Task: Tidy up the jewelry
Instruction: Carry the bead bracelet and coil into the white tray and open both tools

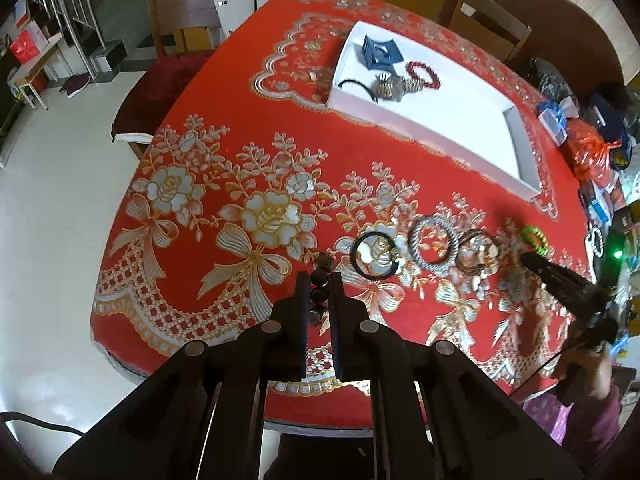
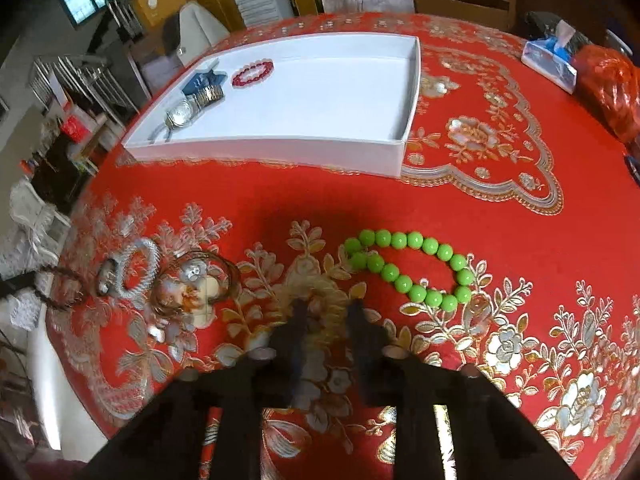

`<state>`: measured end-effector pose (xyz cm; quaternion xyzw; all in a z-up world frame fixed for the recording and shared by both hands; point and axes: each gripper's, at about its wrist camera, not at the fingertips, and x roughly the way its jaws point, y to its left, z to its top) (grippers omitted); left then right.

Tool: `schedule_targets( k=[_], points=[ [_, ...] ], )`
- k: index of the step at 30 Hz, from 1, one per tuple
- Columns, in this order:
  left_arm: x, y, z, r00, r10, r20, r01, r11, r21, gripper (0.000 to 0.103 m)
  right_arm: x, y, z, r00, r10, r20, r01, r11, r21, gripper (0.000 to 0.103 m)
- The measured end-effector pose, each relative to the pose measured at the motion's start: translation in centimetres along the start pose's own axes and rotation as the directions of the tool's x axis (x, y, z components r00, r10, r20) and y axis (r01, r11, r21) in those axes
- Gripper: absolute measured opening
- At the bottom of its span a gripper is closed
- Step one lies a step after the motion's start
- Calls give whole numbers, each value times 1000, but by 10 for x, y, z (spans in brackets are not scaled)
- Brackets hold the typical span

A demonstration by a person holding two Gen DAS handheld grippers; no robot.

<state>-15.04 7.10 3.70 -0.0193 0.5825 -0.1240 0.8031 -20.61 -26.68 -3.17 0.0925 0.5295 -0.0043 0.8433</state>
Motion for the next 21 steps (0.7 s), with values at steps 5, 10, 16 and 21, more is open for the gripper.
schedule_targets(
  k=[5, 10, 16, 21],
  points=[
    [-13, 0, 10, 1000, -13, 28, 13, 1000, -14, 7, -14, -9, -4, 997, 71, 18, -72, 996, 44, 8],
    [-25, -13, 26, 998, -29, 60, 28, 999, 16, 7, -37, -13, 2, 993, 101, 61, -105, 993, 63, 8],
    [-32, -42, 56, 994, -61, 87, 55, 996, 75, 7, -51, -16, 21, 984, 137, 115, -149, 984, 101, 8],
    [-27, -84, 88, 992, -66, 106, 47, 984, 173, 7, -49, -16, 43, 980, 145, 137, -162, 980, 115, 8]
  ],
)
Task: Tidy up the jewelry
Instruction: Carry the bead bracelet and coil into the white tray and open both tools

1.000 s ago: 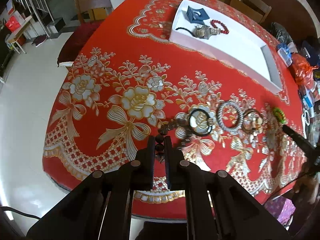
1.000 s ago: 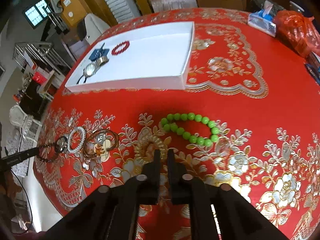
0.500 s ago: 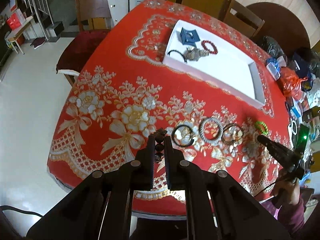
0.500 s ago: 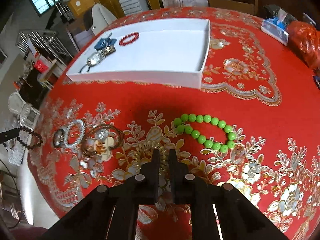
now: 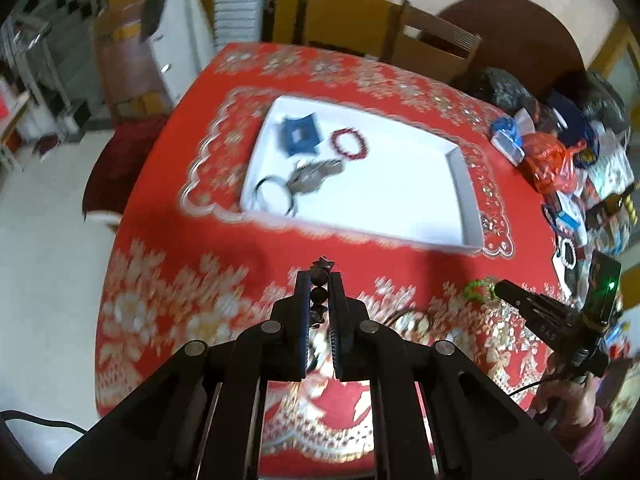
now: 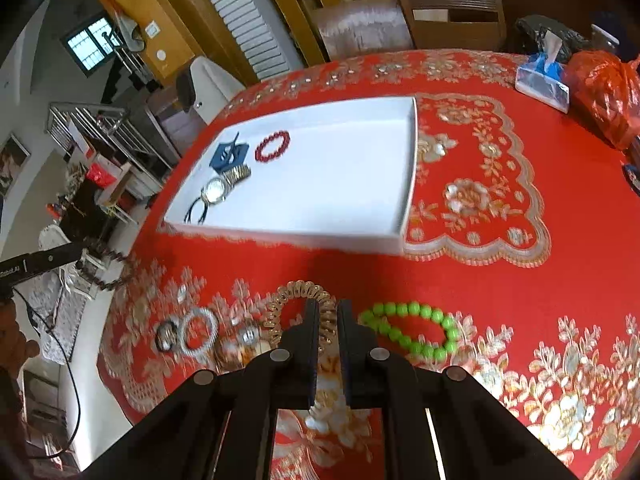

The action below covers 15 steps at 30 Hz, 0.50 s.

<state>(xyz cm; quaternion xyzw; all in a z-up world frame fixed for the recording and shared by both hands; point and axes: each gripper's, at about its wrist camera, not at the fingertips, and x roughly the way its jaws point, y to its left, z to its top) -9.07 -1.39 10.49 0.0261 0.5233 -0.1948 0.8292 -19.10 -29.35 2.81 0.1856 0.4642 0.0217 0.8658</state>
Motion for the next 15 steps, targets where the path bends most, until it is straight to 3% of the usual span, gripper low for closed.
schedule_targets(
  k=[8, 15],
  points=[
    [35, -57, 40, 1000, 0, 16, -3, 988, 153, 7, 17, 0, 41, 1000, -9, 11, 9, 1000, 1, 8],
    [65, -88, 65, 1000, -25, 10, 23, 978, 208, 7, 30, -7, 71, 999, -38, 12, 38, 999, 18, 8]
  ],
)
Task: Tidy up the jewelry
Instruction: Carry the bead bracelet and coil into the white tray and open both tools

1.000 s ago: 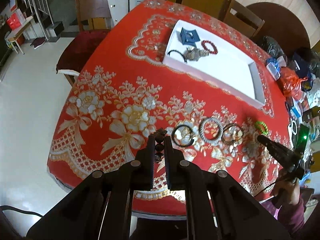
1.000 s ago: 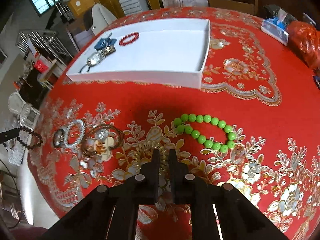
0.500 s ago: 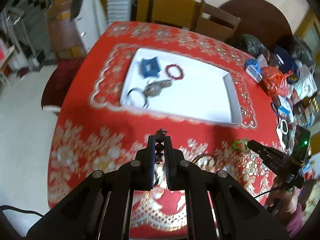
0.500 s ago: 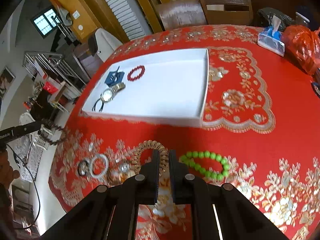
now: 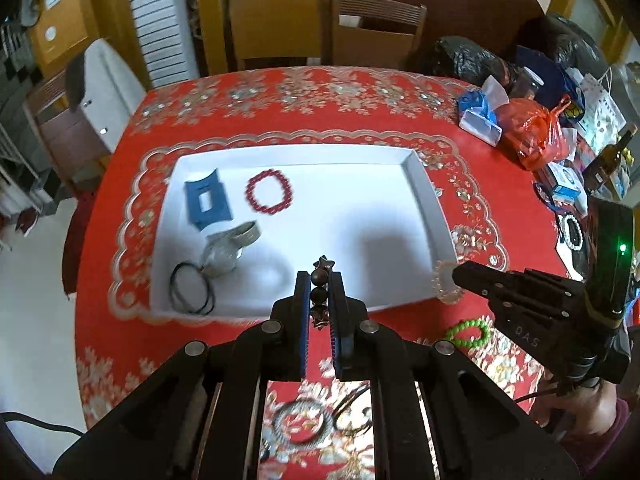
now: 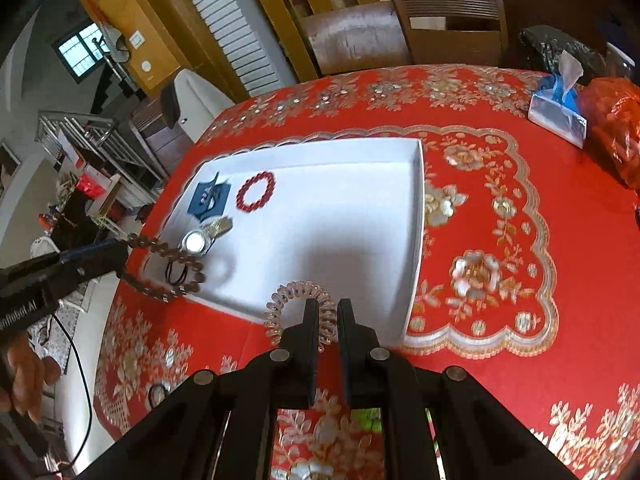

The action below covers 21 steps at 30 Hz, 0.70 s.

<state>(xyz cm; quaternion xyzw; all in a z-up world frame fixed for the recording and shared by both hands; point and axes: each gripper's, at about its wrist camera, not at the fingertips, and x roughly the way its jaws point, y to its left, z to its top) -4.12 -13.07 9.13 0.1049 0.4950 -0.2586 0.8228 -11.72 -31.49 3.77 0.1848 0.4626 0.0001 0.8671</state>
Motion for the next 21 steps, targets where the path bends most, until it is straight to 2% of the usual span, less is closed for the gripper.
schedule_targets(
  k=[10, 13, 21],
  points=[
    [46, -4, 25, 998, -42, -42, 42, 999, 7, 7, 40, 0, 38, 999, -18, -45, 18, 1000, 15, 8],
    [64, 9, 24, 997, -42, -70, 40, 999, -22, 7, 55, 6, 51, 998, -19, -58, 19, 1000, 7, 8],
    [99, 70, 4, 985, -38, -170, 8, 985, -171, 7, 112, 24, 85, 993, -34, -117, 32, 999, -21, 8]
  ],
)
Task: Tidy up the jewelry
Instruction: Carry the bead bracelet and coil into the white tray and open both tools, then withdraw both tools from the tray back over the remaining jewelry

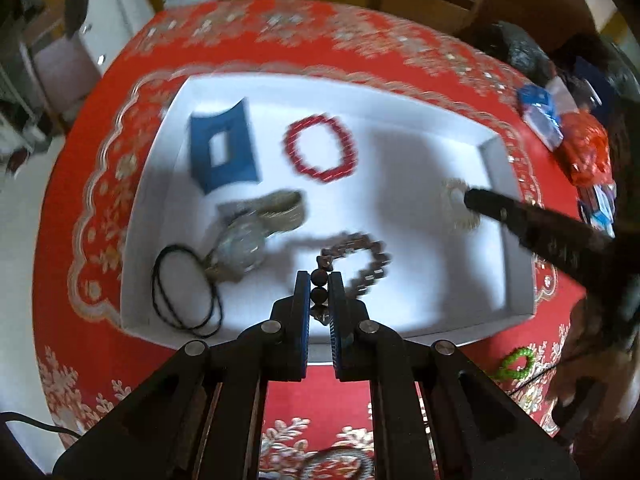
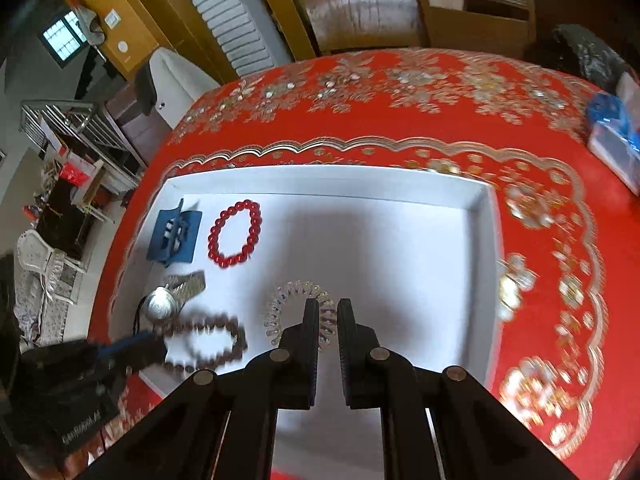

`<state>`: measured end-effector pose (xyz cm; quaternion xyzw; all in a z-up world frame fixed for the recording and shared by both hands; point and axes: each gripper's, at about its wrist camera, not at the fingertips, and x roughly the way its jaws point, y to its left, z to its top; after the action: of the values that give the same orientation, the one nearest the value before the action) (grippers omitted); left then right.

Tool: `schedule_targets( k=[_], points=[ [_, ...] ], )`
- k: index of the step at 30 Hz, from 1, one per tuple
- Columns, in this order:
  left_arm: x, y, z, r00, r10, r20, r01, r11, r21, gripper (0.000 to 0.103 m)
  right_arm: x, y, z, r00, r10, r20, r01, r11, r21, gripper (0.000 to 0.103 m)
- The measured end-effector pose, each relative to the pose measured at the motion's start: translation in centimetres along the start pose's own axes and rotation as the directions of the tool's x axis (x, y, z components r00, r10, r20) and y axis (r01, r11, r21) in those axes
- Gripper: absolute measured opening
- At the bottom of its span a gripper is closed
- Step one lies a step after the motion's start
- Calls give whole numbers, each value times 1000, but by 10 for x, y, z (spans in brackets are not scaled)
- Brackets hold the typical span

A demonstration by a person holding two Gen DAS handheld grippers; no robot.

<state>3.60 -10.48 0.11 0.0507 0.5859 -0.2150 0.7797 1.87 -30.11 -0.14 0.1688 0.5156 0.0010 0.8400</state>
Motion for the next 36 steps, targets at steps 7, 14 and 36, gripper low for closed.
schedule_targets(
  k=[7, 14, 36],
  points=[
    [12, 16, -2, 1000, -2, -23, 1, 1000, -30, 7, 40, 12, 34, 1000, -29, -8, 29, 1000, -13, 8],
    [22, 20, 2, 999, -22, -48, 19, 998, -56, 7, 58, 11, 51, 999, -46, 10, 46, 999, -8, 8],
    [4, 16, -3, 999, 33, -27, -35, 997, -63, 46, 0, 13, 20, 999, 11, 44, -13, 999, 41, 44]
  ],
)
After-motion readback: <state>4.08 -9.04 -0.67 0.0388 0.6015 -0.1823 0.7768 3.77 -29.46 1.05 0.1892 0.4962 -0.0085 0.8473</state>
